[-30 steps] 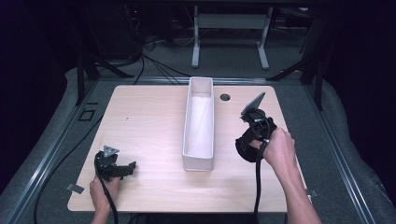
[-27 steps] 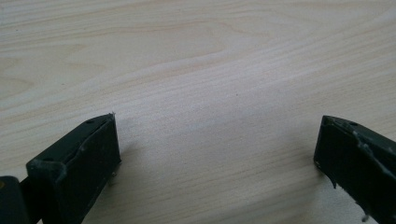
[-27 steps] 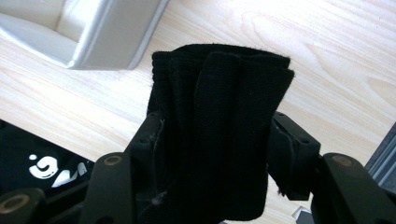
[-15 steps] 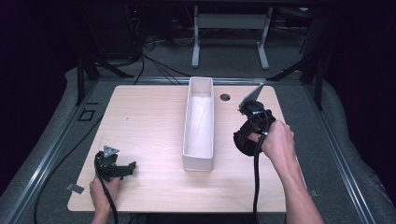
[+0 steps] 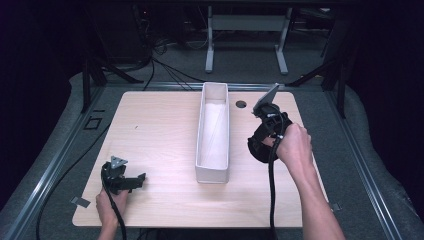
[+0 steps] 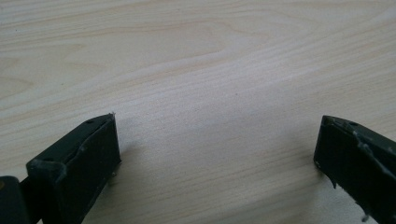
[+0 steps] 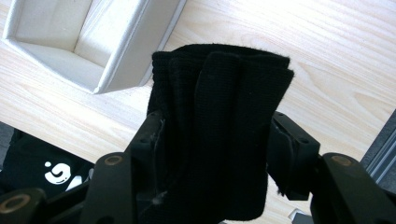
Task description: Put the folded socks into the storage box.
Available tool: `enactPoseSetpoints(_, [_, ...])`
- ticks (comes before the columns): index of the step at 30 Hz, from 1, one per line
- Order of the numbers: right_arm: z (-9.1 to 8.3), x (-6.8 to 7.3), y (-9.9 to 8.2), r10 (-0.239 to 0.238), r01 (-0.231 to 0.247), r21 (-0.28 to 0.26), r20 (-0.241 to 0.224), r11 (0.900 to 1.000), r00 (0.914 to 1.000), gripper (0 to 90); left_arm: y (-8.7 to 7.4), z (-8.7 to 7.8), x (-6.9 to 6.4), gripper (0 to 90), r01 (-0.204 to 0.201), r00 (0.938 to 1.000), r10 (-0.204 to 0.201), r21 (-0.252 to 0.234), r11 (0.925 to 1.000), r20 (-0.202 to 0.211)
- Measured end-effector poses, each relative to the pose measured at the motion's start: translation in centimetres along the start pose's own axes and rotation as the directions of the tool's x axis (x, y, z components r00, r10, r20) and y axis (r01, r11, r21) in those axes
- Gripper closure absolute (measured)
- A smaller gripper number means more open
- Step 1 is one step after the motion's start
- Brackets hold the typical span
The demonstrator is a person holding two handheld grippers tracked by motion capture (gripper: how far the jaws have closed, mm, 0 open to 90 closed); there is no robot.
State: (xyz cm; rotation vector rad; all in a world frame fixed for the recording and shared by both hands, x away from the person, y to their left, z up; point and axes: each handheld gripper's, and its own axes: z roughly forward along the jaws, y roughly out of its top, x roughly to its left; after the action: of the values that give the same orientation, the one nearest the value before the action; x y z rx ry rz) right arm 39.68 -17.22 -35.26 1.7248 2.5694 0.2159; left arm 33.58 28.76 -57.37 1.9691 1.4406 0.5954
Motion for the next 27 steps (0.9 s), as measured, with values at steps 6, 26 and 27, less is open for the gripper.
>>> enactPoseSetpoints(6, [-0.6, 0.5, 0.7, -0.005, 0.005, 0.001, -0.007, 1.0, 1.0, 44.3, 0.0, 0.0, 0.0, 0.2, 0.001, 1.0, -0.001, 0.0, 1.0, 0.001])
enactPoseSetpoints(26, [-2.3, 3.5, 3.0, -0.043, 0.045, -0.034, 0.061, 0.9984, 0.9972, 44.2, 0.0, 0.0, 0.0, 0.2, 0.0, 1.0, 0.0, 0.0, 1.0, 0.001])
enactPoseSetpoints(27, [-2.3, 3.7, 3.1, -0.047, 0.049, -0.036, 0.059, 0.9981, 0.9972, 44.2, 0.0, 0.0, 0.0, 0.2, 0.001, 1.0, -0.001, 0.0, 1.0, 0.001])
